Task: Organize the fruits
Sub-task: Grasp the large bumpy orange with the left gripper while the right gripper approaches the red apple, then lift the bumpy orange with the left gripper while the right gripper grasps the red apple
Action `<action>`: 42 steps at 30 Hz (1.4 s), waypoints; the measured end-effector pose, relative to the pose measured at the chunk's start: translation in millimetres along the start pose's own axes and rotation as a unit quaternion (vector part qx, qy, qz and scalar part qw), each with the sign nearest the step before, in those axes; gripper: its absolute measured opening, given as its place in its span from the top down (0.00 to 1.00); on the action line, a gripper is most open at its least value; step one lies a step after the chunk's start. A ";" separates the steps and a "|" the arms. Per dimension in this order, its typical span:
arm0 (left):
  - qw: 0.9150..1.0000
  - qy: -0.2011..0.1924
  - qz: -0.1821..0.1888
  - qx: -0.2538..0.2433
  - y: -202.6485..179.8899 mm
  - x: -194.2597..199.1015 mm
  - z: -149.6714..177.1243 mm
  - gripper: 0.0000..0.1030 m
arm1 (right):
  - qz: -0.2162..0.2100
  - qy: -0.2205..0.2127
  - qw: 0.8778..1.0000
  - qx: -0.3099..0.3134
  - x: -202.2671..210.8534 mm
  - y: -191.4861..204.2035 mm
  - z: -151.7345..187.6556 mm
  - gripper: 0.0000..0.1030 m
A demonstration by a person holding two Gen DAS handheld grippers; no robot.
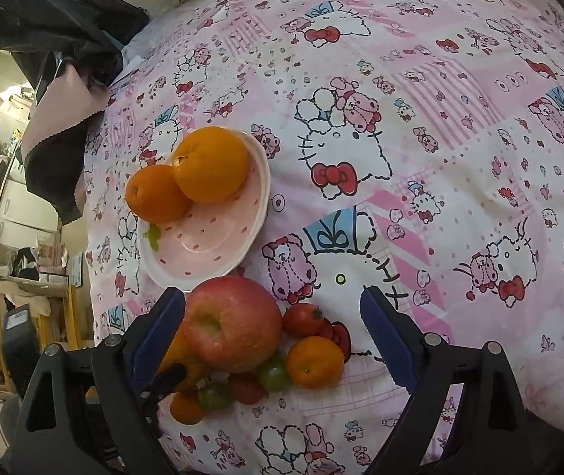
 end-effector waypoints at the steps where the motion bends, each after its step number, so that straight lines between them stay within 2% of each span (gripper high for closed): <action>1: 1.000 -0.005 0.003 0.004 0.1 5.0 -0.3 0.32 | 0.000 0.000 1.000 -0.001 -0.2 -0.4 -0.2 0.10; 5: 0.999 -0.032 0.016 0.030 4.5 31.3 -2.7 0.32 | -0.004 -0.001 1.000 0.003 1.0 2.8 0.1 0.10; 10: 0.996 -0.065 0.008 0.064 24.5 56.1 -7.8 0.32 | 0.003 0.003 1.000 0.029 -2.4 12.4 6.5 0.10; 17: 0.990 -0.083 -0.001 0.114 53.3 65.8 -10.0 0.32 | 0.026 0.030 0.993 0.111 -23.8 39.5 28.5 0.10; 22: 0.989 -0.078 -0.001 0.123 60.1 64.3 -6.2 0.32 | 0.077 0.041 0.975 0.204 -50.6 61.1 50.3 0.10; 25: 0.990 -0.076 -0.001 0.116 57.8 62.4 -6.1 0.32 | 0.125 0.030 0.957 0.258 -67.5 66.2 55.1 0.10; 27: 0.991 -0.074 0.002 0.112 55.2 60.5 -7.1 0.32 | 0.140 0.023 0.952 0.271 -74.0 68.6 54.0 0.10; 30: 0.992 -0.072 -0.002 0.107 53.1 57.8 -8.7 0.32 | 0.133 0.043 0.953 0.269 -87.2 70.0 58.4 0.09; 34: 0.992 -0.076 -0.008 0.100 50.8 56.9 -12.3 0.32 | 0.155 0.028 0.947 0.280 -90.5 68.4 55.5 0.16; 36: 0.992 -0.076 -0.013 0.096 50.7 55.9 -13.6 0.32 | 0.148 0.030 0.948 0.279 -89.5 68.2 55.1 0.16; 42: 0.991 -0.073 -0.013 0.109 56.8 52.3 -12.8 0.32 | 0.094 0.039 0.965 0.242 -73.4 65.6 47.0 0.17</action>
Point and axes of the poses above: each gripper's, at about its wrist camera, not at the fingertips, and x roughly against the way its jaws point, y to its left, z to its underside, the point moved 10 cm from there along -x, roughly the way its jaws point, and after that the axes turned 11 degrees about z, right-handed, at the moved point
